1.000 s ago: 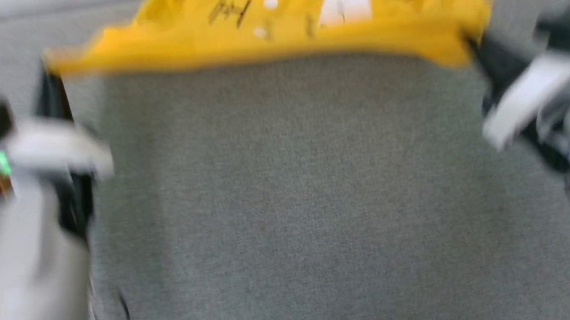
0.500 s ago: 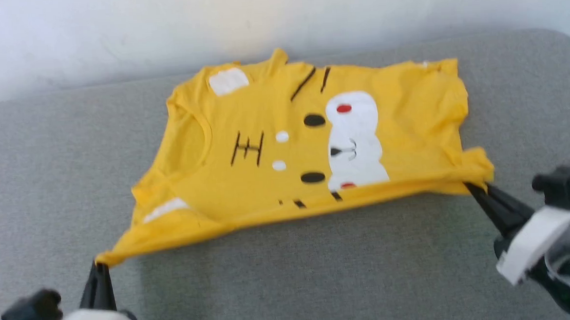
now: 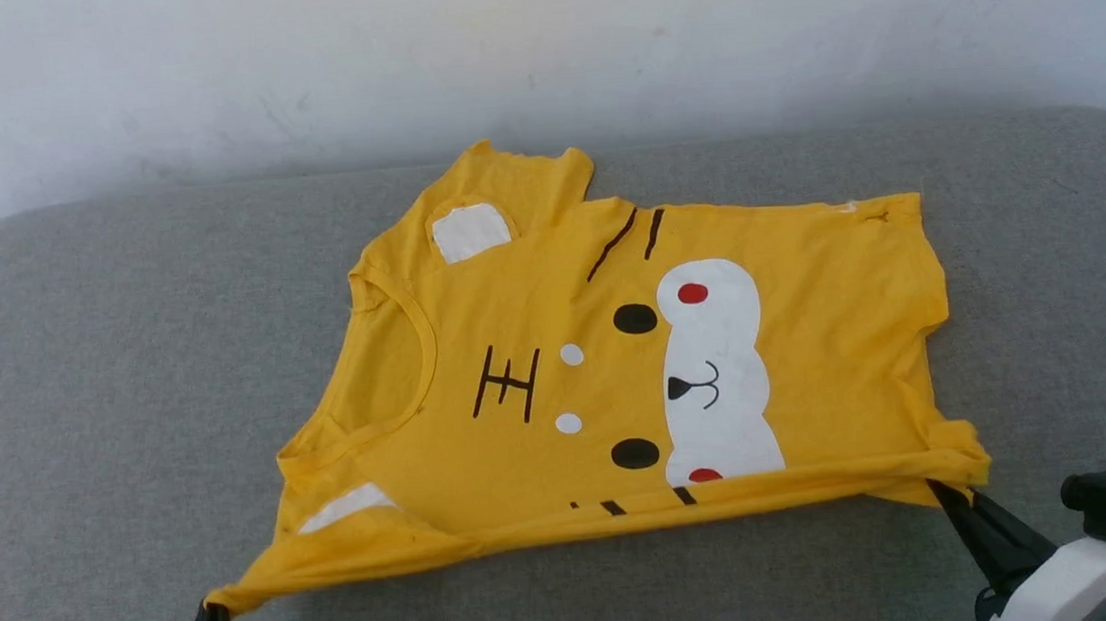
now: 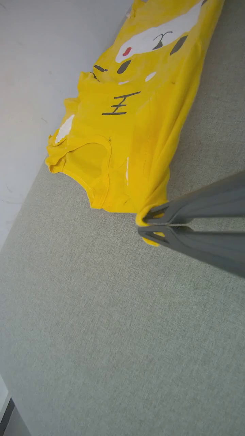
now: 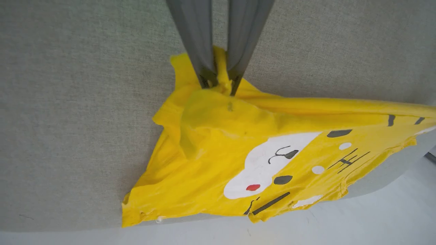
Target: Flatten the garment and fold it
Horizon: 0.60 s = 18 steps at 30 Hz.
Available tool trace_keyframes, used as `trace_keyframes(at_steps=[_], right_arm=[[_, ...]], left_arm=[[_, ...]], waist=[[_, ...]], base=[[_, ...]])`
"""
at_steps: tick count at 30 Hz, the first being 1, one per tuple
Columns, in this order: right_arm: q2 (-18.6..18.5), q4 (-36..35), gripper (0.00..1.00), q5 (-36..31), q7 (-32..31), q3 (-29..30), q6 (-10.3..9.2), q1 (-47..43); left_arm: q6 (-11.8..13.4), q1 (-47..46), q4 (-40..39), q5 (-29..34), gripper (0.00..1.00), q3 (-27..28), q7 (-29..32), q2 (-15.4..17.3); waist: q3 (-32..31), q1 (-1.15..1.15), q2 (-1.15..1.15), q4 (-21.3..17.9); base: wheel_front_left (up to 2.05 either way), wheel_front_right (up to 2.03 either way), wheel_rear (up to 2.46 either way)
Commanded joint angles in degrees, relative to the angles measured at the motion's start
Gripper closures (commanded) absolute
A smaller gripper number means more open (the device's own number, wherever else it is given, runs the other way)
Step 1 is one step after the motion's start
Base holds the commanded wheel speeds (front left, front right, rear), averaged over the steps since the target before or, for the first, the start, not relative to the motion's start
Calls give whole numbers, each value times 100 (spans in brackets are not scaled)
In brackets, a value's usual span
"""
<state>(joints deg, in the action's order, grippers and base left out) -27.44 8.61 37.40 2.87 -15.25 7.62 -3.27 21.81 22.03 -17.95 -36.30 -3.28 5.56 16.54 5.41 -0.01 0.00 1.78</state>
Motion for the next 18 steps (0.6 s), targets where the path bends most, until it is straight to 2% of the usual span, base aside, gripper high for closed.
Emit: trace_keyframes(at_steps=[1,3,4,8,13,15,18], right_arm=[[82,-124,100,-115,-96,197,-13,-63],[210,-227,100,-221,-270,345,-13,-38],[291,-251,100,-330,-496,449,-13,66],[367,-221,100,-438,-848,470,-13,518],[369,169,100,-524,-1158,350,-13,1166],[367,258,100,-529,-1198,302,-13,1281],[355,509,94,-542,-1217,169,-13,1604]], left_arm=[[11,-162,-49,20,100,41,-25,83],[-80,-462,4,61,100,-19,-22,147],[-225,-907,140,84,100,-110,-25,196],[-521,-1899,663,126,100,-302,-23,254],[-853,-3067,1597,139,100,-530,-70,178],[-905,-3254,1796,152,100,-578,-75,162],[-1045,-3729,2391,144,100,-684,-106,75]], waist=[[64,1,0,22],[128,1,0,12],[223,1,0,5],[441,1,0,-83],[696,1,0,-171],[741,1,0,-193],[862,1,0,-243]], base=[[0,0,0],[0,0,0],[0,0,0],[0,0,0],[0,0,0],[0,0,0],[0,0,0]])
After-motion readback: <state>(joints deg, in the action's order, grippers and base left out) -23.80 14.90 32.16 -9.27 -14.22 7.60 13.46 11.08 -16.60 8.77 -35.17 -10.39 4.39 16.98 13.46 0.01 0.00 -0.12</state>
